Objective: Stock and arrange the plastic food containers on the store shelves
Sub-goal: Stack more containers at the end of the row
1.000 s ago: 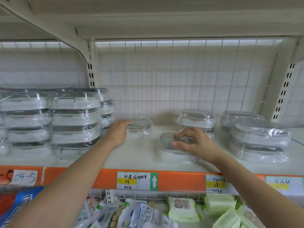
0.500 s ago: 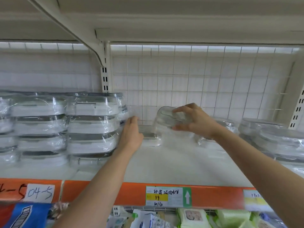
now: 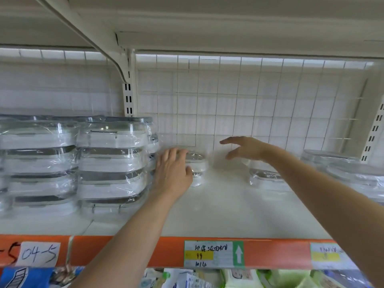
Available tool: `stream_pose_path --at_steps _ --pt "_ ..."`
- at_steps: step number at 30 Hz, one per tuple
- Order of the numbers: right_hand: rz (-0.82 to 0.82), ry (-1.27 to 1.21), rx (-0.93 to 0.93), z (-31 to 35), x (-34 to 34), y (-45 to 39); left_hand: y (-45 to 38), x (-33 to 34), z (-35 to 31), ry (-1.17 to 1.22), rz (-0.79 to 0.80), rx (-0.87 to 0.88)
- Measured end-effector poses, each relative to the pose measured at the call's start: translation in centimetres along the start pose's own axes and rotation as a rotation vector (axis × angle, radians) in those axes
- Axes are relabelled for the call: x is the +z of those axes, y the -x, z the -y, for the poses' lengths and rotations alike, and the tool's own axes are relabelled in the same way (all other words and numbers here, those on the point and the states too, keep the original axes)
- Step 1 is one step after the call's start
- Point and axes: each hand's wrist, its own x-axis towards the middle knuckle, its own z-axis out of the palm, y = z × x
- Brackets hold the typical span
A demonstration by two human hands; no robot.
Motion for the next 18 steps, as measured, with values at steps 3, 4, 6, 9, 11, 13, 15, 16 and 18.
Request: stream_pose_path --at_steps 3,4,6,9,11,13,15,16,18 --pt "-0.069 0.300 0.168 -4.7 -1.9 2.4 0.1 -0.1 -0.4 -0.050 0.002 -0.016" --pt "-0.033 0.404 0.215 -5.9 -2.2 3.3 0.2 -0.1 -0.6 -0.070 0.008 -0.014" --pt "0.013 0.472 0.253 -7.5 -2.2 4.7 0.4 -0.4 -1.1 -0.096 0.003 0.018" --pt "-0.052 0.372 0.224 -7.8 -2.1 5.9 0.9 -1.4 -2.7 0.022 -0.116 0.153" --pt "-0.021 0.388 0.169 -7.1 -2.2 6.6 1.2 -2.0 -4.0 0.159 -0.208 0.256" --pt "0.009 0.383 0.107 -5.9 -1.9 7.8 1.4 -2.4 -5.3 0.301 -0.130 0.297" --pt "0.040 0.329 0.057 -4.5 -1.7 9.2 1.7 -2.6 -6.9 0.460 0.157 0.260" --pt "0.063 0.289 0.036 -3.9 -1.7 9.8 1.8 -2.7 -7.7 0.531 0.311 0.226" --pt "0.116 0.168 -0.005 -2.8 -1.5 11.0 1.9 -2.9 -9.1 0.632 0.493 0.168"
